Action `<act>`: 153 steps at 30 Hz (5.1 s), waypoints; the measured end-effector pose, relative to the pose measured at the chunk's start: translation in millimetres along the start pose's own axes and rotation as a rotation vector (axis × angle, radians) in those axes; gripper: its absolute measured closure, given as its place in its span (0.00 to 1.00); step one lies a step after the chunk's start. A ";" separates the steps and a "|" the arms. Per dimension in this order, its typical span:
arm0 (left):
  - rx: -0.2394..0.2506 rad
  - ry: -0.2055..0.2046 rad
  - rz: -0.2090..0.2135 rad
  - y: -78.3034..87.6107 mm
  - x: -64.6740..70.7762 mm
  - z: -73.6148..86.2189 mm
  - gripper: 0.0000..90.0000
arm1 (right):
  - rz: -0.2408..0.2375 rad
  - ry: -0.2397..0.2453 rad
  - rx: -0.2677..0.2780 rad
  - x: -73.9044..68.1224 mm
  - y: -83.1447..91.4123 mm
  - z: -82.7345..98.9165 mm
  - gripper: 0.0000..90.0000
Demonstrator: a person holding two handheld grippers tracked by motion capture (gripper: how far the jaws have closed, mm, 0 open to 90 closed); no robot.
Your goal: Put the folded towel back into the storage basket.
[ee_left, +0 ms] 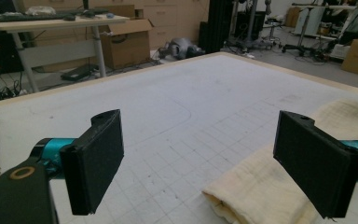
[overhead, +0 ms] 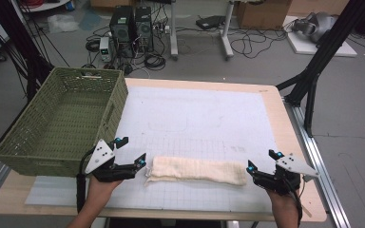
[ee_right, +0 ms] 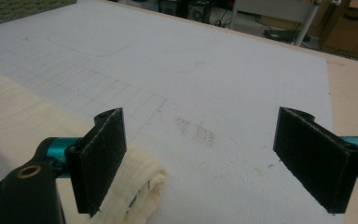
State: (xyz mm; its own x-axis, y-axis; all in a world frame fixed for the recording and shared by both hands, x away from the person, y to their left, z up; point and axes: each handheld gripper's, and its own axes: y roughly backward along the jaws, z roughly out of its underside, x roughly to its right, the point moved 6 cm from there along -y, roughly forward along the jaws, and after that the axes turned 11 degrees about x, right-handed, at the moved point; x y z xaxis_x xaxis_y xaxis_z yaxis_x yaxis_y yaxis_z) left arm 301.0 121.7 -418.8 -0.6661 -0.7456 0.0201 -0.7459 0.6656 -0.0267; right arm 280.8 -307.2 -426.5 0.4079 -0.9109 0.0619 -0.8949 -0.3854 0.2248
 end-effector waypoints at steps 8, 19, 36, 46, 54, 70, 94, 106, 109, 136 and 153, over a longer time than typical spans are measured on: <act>-0.014 0.011 0.003 2.3 1.5 0.7 0.19 | 0.018 0.007 -0.002 0.2 -1.1 0.5 0.17; -0.028 0.012 0.015 0.3 4.0 3.1 0.19 | -0.012 0.004 -0.012 -2.3 -5.4 1.7 0.17; -0.036 0.027 0.022 -0.2 3.5 1.1 0.19 | -0.024 0.003 -0.012 -4.3 -7.5 2.6 0.17; -0.062 0.033 0.029 -3.4 2.2 -2.4 0.19 | -0.024 0.010 -0.015 -4.2 -7.1 3.2 0.17; -0.115 0.052 0.038 -8.8 3.3 0.5 0.19 | -0.029 0.008 -0.015 -6.1 -7.1 3.2 0.17; -0.226 0.090 0.095 -26.7 15.6 19.8 0.21 | -0.031 0.007 -0.025 -6.5 -6.3 4.5 0.17; -0.409 0.122 0.102 -43.9 14.3 57.7 0.26 | -0.029 0.007 -0.047 -5.5 -3.9 10.7 0.17; -0.482 0.090 0.103 -46.0 16.9 69.4 0.36 | -0.025 0.000 -0.056 -2.1 1.0 14.7 0.17; -0.492 0.063 0.108 -46.0 19.1 70.2 0.38 | -0.027 0.000 -0.061 -2.5 0.0 15.3 0.17; -0.474 0.094 0.225 -41.2 29.8 67.7 0.89 | -0.052 -0.002 -0.064 -4.6 -6.2 16.7 0.18; -0.351 0.088 0.254 -36.5 31.3 52.8 0.89 | -0.104 -0.010 -0.116 -13.6 -15.3 24.7 0.19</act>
State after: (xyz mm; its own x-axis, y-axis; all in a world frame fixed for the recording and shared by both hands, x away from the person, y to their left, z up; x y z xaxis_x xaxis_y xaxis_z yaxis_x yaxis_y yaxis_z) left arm 307.7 72.4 -469.9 -0.8154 -0.5612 0.1418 -0.5053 0.8096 0.2987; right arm 284.4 -292.5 -454.8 0.4952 -0.8685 0.0223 -0.8207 -0.4592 0.3400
